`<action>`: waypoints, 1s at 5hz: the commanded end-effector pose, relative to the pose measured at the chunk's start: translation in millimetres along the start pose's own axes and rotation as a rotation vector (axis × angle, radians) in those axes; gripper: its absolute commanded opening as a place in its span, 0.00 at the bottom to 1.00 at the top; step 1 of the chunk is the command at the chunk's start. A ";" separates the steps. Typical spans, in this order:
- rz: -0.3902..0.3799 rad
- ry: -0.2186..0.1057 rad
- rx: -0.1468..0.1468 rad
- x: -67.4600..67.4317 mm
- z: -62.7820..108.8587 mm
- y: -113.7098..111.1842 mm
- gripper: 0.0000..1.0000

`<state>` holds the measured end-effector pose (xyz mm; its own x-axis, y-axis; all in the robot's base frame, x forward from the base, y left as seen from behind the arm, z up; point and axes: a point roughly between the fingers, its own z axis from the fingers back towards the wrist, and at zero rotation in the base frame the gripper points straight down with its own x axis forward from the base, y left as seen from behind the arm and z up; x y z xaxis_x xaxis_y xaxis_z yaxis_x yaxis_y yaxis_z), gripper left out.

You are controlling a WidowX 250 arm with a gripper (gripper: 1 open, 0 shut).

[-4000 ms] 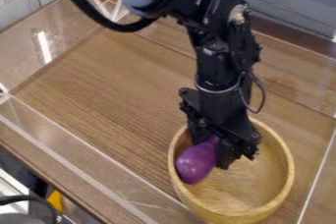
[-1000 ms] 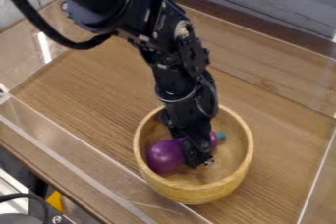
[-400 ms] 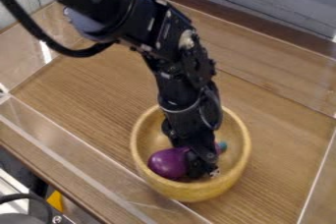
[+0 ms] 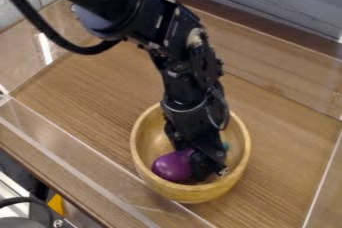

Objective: Remove the purple eggplant from inside the brown bowl and put it on the table

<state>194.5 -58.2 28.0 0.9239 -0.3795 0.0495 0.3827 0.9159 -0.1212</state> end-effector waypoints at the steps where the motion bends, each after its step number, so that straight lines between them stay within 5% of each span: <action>1: 0.023 0.001 -0.001 -1.8 1.2 -1.7 0.00; 5: 0.187 -0.016 0.005 -19.4 -3.7 6.0 0.00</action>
<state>188.7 -48.7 25.0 0.9740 -0.2156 0.0697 0.2229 0.9669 -0.1244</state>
